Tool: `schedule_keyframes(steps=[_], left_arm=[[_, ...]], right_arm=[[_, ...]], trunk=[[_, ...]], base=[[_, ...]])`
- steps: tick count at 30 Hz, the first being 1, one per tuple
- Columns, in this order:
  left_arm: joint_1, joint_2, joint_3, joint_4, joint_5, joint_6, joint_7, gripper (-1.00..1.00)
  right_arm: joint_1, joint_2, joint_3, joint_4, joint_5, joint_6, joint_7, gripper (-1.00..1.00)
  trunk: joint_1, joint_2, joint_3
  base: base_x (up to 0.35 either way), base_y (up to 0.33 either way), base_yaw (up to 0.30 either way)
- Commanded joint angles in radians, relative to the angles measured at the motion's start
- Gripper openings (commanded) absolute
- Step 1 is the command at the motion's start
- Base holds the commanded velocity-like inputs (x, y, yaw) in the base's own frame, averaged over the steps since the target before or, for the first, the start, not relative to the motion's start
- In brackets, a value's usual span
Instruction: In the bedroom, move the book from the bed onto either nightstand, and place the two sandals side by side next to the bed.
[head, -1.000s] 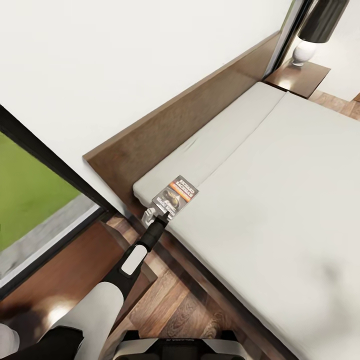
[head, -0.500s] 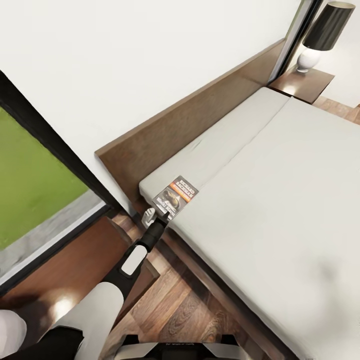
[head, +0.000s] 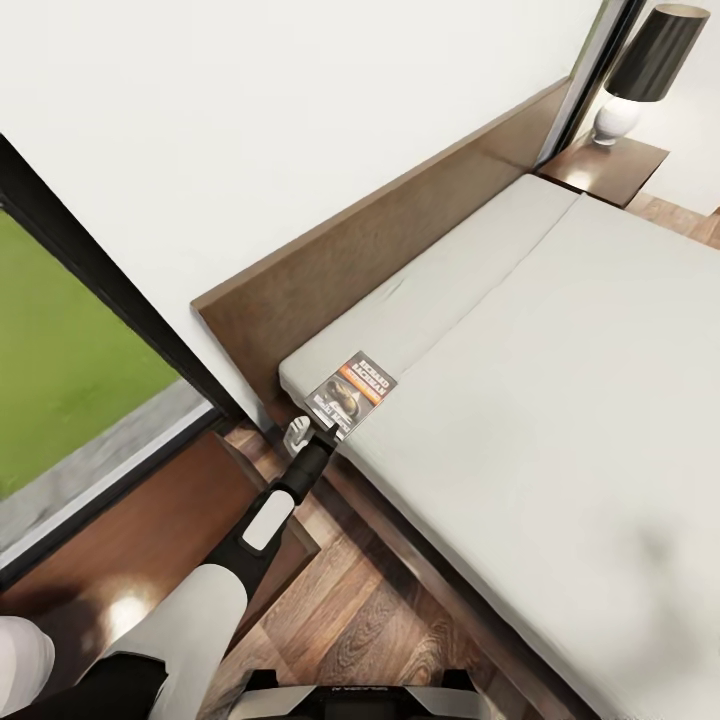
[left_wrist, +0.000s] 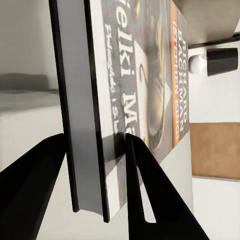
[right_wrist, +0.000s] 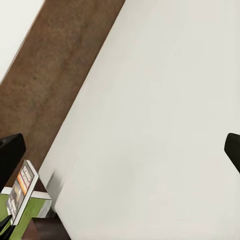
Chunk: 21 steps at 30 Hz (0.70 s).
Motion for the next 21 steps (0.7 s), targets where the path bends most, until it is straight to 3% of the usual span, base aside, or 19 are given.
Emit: schedule_keyframes(steps=[1, 13, 21], left_arm=[[-0.001, 0.000, -0.002, 0.001, 0.009, 0.001, -0.003, -1.00], [-0.001, 0.000, -0.002, 0.001, 0.009, 0.001, -0.004, -1.00], [-0.001, 0.000, -0.002, 0.002, 0.009, 0.002, -0.003, -1.00]], right_arm=[[-0.001, 0.000, 0.002, 0.001, -0.002, 0.011, 0.004, 1.00], [-0.001, 0.000, 0.002, 0.001, -0.002, 0.009, 0.001, 1.00], [-0.001, 0.000, 0.002, 0.001, -0.002, 0.009, 0.002, 1.00]], trunk=[[0.000, 0.000, -0.001], [0.000, 0.000, 0.015], [0.000, 0.000, 0.028]], base=[[0.000, 0.000, 0.000], [-0.001, 0.000, 0.000], [-0.141, 0.000, 0.000]])
